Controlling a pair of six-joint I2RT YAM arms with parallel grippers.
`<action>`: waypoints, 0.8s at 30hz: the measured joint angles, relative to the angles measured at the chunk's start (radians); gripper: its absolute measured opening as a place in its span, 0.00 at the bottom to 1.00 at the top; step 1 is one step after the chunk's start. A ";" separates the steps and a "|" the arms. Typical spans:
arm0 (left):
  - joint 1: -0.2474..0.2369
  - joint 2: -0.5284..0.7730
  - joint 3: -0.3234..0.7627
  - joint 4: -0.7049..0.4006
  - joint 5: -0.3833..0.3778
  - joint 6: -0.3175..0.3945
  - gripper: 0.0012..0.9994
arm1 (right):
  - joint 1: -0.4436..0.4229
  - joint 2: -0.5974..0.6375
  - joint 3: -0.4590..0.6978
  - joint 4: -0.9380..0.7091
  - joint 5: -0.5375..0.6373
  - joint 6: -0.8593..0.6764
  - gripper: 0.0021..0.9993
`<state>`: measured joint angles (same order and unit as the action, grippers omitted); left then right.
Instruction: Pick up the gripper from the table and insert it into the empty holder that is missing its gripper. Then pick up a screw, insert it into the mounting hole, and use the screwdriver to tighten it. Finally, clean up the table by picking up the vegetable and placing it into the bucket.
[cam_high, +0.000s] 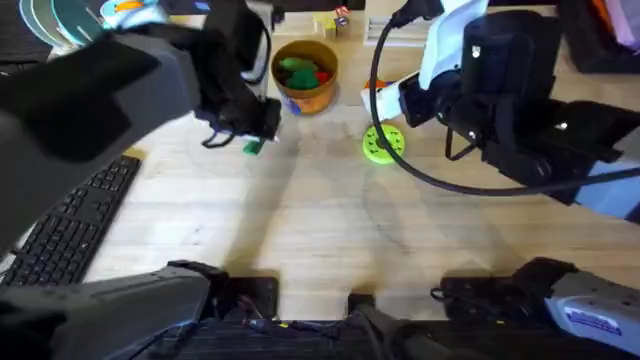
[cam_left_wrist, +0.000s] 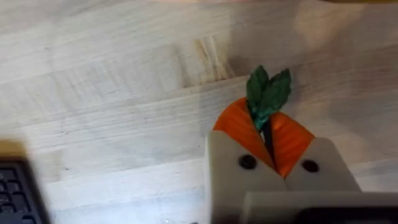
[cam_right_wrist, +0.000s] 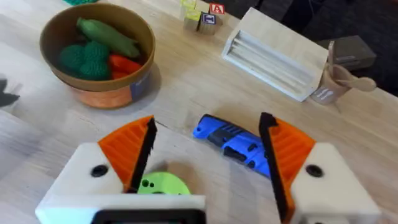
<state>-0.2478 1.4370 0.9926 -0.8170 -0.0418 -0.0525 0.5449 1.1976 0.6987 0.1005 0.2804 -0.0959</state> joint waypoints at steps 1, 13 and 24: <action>0.000 -0.025 0.030 -0.021 0.000 0.000 0.02 | 0.000 0.000 0.000 0.000 0.000 0.000 0.99; 0.000 -0.136 0.129 0.370 0.002 -0.209 0.01 | 0.000 0.000 0.000 0.000 0.000 0.000 0.99; -0.070 0.086 0.129 0.638 0.039 -0.603 0.01 | 0.000 0.000 0.000 -0.004 0.000 0.000 0.99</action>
<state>-0.3181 1.5231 1.1213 -0.1788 -0.0031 -0.6559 0.5449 1.1976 0.6987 0.0962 0.2803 -0.0963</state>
